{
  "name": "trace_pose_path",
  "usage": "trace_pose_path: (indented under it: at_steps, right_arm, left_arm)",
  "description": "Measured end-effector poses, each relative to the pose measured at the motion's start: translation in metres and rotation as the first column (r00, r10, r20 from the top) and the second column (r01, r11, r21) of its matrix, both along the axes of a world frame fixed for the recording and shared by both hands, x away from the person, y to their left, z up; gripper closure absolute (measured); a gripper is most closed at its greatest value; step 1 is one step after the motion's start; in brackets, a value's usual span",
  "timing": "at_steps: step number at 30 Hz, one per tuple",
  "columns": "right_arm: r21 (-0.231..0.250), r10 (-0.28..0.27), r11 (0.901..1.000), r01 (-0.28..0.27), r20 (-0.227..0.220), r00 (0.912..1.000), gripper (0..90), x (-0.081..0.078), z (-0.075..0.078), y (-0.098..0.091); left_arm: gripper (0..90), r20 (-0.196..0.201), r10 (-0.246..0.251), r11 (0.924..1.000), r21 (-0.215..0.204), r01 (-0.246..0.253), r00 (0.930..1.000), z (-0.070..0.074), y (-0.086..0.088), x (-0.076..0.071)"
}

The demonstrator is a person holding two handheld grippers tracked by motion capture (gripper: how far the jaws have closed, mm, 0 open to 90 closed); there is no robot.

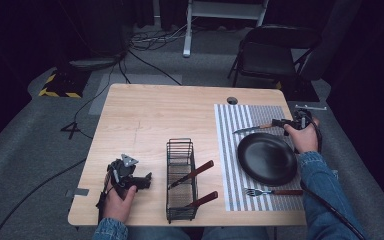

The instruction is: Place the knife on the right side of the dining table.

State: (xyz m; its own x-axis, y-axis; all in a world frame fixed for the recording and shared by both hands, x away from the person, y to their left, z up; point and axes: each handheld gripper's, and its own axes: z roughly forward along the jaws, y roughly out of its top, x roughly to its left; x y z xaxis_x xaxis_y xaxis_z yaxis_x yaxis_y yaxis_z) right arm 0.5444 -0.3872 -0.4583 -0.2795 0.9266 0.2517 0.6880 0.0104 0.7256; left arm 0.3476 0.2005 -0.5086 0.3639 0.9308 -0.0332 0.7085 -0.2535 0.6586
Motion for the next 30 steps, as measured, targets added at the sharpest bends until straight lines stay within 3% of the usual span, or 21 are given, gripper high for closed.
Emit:
trace_pose_path:
  at_steps: [11,16,30]
  right_arm:
    - [0.019,-0.004,0.9998,0.005,-0.016,0.9999,43.9,0.003,-0.009,-0.004]
    - [-0.010,-0.004,0.9999,0.004,-0.024,0.9997,44.8,0.003,-0.009,-0.005]
    - [-0.024,-0.026,0.9994,0.025,-0.046,0.9986,45.0,0.003,-0.014,-0.007]
  left_arm:
    - [0.1,0.000,0.000,1.0000,0.000,0.000,1.0000,0.000,0.000,0.000]
    - [0.1,0.000,-0.001,1.0000,0.001,0.001,1.0000,0.000,0.000,0.000]
    - [0.1,-0.001,0.000,1.0000,0.000,0.000,1.0000,0.000,0.000,0.000]
